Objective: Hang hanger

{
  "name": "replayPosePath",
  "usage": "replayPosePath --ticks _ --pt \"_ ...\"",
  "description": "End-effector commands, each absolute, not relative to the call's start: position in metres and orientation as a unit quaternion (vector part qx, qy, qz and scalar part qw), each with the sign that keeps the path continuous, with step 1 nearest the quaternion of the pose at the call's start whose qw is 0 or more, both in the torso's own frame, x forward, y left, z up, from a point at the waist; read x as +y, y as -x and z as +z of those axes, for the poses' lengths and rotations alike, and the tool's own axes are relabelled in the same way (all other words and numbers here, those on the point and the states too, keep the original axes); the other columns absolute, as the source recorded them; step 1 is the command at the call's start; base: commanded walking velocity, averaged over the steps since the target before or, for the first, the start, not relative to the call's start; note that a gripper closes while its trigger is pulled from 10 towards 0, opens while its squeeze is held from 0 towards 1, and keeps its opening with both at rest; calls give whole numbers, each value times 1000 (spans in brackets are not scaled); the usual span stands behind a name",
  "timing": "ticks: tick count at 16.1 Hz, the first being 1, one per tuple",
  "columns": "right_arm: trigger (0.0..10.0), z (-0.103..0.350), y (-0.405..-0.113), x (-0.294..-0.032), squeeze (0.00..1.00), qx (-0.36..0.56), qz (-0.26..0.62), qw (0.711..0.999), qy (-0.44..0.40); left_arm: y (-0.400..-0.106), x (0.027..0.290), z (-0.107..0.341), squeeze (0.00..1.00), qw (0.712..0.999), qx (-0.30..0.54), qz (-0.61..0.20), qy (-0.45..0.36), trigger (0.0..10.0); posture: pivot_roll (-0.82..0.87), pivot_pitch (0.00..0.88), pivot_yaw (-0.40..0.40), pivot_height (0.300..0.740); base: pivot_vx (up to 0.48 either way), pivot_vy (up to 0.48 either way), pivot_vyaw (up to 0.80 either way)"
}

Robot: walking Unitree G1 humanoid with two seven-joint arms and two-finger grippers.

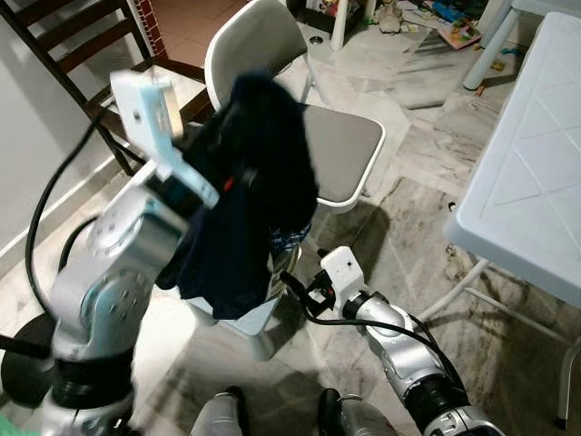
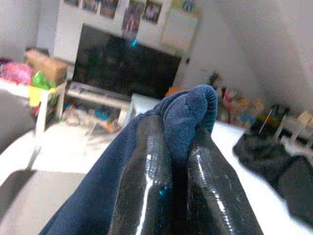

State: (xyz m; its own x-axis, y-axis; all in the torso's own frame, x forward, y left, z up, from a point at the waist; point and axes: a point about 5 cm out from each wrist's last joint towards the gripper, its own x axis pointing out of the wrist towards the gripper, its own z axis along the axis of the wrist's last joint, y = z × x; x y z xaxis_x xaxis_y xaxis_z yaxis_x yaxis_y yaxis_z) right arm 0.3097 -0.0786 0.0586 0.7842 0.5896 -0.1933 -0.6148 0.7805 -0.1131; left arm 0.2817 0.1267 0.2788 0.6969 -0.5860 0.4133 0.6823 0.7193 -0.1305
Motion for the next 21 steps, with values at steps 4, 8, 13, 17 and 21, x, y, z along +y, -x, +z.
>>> replayPosePath --ticks 4,8,13,17,21 --pt "10000 53 -308 -76 0 85 322 939 81 -286 166 336 0 913 -274 -291 76 0 161 191 -12 740 0 0 0" --pt "10000 62 -318 -76 0 65 293 951 81 -295 170 373 0 910 -354 -211 50 0 159 205 1 740 0 0 0" --pt "10000 55 -315 -94 0 71 253 962 81 -287 148 226 0 969 -150 -197 17 0 122 238 11 740 0 0 0" --pt "10000 54 -314 -101 0 73 246 963 84 -263 163 152 0 992 -46 -91 73 0 122 255 -12 740 0 0 0" --pt "10000 65 -319 -104 0 53 229 971 37 -247 164 114 0 996 24 -56 65 3294 126 262 -33 740 0 0 0"
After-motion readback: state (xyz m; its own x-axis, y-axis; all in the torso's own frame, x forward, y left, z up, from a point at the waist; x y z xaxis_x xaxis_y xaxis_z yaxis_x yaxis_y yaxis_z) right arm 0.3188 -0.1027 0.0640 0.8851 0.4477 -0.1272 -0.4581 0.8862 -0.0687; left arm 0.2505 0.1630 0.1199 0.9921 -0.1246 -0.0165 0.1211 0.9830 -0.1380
